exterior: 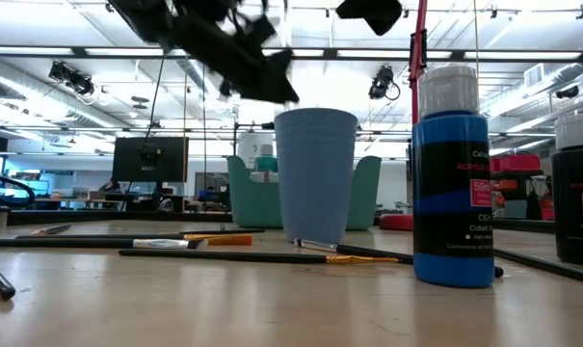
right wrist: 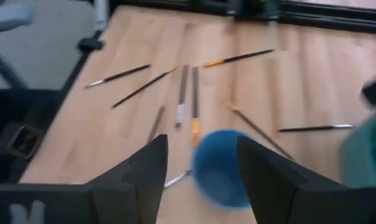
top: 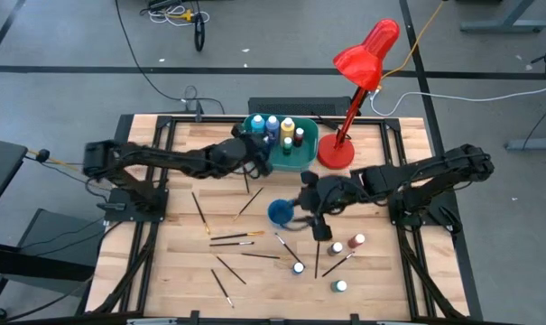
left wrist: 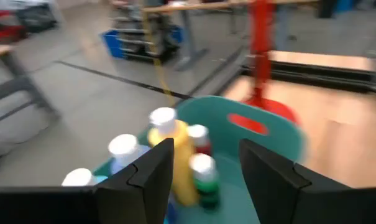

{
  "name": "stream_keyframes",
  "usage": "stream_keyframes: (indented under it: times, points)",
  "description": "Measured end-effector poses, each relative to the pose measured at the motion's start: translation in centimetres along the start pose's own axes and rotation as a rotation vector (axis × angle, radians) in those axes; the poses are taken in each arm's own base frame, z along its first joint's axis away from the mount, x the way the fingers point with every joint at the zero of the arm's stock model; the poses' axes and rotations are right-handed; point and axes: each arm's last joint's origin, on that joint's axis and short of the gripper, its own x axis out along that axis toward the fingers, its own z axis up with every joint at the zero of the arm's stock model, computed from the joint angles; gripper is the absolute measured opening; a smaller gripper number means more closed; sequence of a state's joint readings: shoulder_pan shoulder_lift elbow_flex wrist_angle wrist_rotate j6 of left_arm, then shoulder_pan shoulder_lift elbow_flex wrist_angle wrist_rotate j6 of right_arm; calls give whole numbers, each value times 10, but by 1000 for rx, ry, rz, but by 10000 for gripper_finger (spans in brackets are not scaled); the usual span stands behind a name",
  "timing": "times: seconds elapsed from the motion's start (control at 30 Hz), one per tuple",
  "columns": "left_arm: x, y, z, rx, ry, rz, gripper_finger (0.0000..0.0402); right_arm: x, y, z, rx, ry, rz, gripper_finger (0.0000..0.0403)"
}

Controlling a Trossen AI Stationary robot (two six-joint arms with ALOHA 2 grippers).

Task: Pick & Place Paint Supplies
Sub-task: Put the blue paint bottle into the green bin

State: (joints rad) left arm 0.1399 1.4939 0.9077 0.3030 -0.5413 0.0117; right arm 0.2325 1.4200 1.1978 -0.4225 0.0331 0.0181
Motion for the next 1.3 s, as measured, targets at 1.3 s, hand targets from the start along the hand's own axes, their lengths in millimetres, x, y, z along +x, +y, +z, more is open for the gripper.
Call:
stream_keyframes:
  times: [1.3]
  points:
    - [-117, 14, 35, -95, 71, -248, 190, 103, 86, -68, -54, 299, 231, 167]
